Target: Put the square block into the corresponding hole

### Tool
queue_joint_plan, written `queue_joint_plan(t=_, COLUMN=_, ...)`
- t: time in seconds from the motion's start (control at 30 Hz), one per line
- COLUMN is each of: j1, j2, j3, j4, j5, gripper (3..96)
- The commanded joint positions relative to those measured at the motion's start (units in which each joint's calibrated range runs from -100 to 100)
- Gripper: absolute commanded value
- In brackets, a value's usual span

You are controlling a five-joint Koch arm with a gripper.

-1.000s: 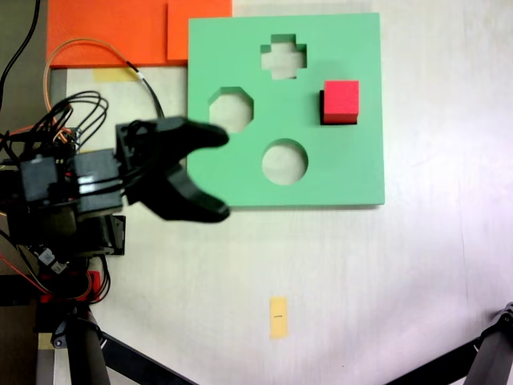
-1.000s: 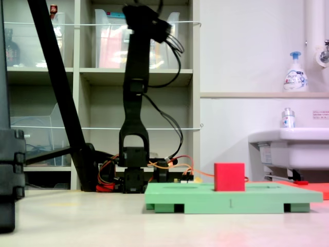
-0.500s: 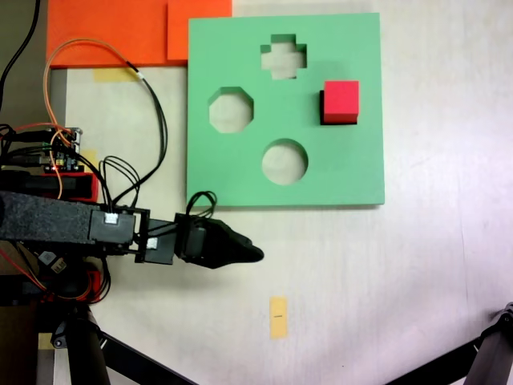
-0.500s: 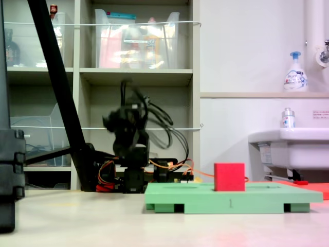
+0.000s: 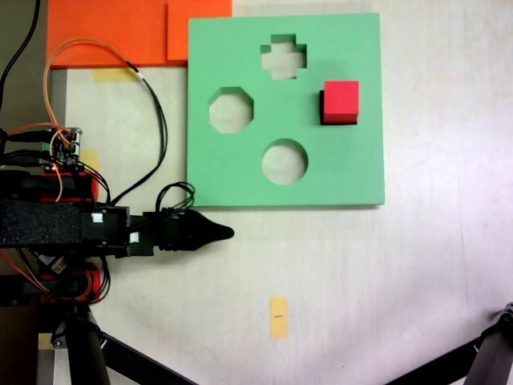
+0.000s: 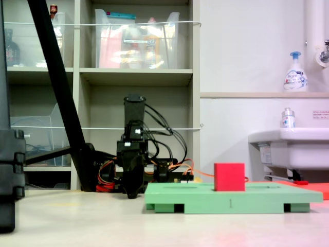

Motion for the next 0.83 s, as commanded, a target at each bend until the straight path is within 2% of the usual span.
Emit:
queue_joint_plan(t=0.03, j1=0.0, j2=-0.5, j3=-1.3, j4=-6.8, j5=-0.1, gripper=49.0)
queue_joint_plan(t=0.83, j1=0.0, j2=-0.5, j3=-1.3, j4=-5.3, j5=-0.1, gripper=49.3)
